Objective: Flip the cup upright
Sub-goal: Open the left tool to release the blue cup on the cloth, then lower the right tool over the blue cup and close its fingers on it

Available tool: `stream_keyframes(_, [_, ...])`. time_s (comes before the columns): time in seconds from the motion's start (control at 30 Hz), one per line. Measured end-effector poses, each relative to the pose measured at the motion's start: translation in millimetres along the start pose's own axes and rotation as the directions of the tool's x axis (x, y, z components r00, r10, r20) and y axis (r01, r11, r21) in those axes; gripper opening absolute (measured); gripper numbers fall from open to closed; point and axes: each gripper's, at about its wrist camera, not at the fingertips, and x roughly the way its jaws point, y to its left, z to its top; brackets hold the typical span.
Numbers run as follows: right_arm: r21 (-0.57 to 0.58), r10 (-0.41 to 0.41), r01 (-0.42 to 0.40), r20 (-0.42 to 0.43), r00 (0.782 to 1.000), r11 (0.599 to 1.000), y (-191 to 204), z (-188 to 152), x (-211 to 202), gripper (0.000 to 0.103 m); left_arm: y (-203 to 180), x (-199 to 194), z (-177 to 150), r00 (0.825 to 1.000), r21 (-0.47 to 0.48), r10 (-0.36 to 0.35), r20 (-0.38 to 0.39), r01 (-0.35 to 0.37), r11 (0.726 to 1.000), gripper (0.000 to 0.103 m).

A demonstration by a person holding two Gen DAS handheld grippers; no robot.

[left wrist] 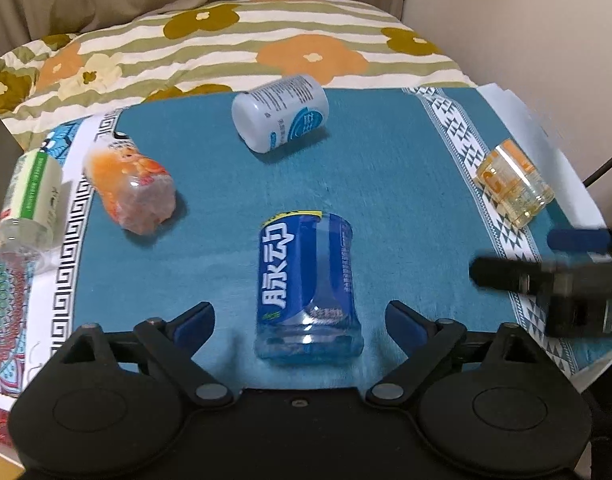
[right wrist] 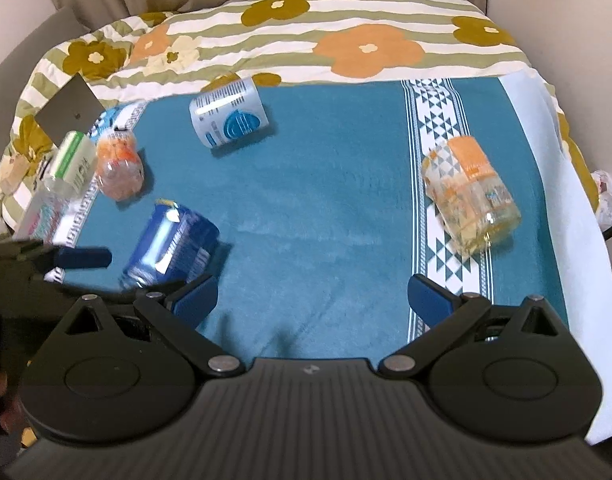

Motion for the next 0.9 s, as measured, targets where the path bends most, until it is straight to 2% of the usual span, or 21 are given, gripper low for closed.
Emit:
stream_keyframes(0.13, [0.030,0.039,-0.039,-0.002,0.999,0.999,3,26,-10,0.103,11,-22,-7,1.000,-0.015,0.000,0.027,0.000,1.000,0.103])
stream_keyframes(0.33, [0.021,0.086,-0.085,-0.087,0.992,0.996,27,62,-1,0.103,42,-43,-16,0.997,-0.054,0.066,0.049,-0.063,0.997,0.103])
stream_keyframes(0.5, [0.104,0.177,-0.159,-0.200,0.964,0.982,47,72,34,0.103,81,-48,-26,0.996,-0.138,0.072,0.047,-0.064,0.988,0.103])
stream_keyframes(0.63, [0.175,0.216,-0.172,-0.276,0.937,0.969,58,74,67,0.103,105,-50,-35,0.995,-0.170,0.091,0.038,-0.083,0.982,0.103])
stream_keyframes(0.83, [0.302,0.259,-0.160,-0.325,0.910,0.940,58,66,103,0.103,127,-48,-50,0.996,-0.218,0.093,0.014,-0.088,0.972,0.103])
stream_keyframes(0.9, [0.324,0.260,-0.149,-0.331,0.907,0.934,58,64,110,0.098,131,-47,-53,0.996,-0.229,0.086,0.009,-0.081,0.970,0.103])
